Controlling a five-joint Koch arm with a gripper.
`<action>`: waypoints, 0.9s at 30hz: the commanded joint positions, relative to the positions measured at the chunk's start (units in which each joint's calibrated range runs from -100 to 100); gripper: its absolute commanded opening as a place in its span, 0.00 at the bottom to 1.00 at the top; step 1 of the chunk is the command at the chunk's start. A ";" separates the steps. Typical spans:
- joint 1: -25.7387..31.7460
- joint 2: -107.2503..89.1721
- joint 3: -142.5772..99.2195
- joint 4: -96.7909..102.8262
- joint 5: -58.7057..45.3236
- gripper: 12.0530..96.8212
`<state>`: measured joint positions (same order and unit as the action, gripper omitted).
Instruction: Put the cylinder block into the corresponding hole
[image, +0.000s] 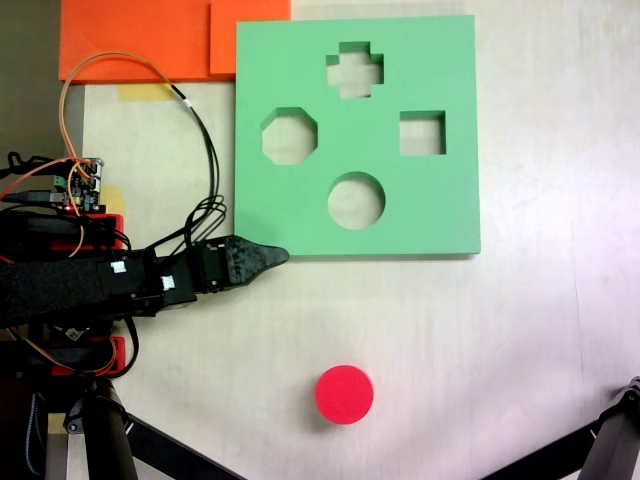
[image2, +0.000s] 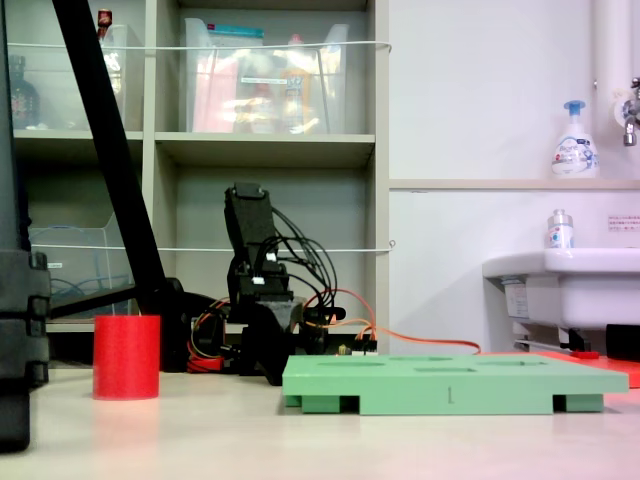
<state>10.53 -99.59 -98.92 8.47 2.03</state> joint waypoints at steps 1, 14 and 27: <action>1.12 -0.41 -1.08 -3.12 1.12 0.43; 2.20 0.57 -1.08 4.00 1.12 0.43; -1.27 -0.41 -1.08 -2.74 4.30 0.43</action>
<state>10.48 -99.45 -99.02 9.54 2.86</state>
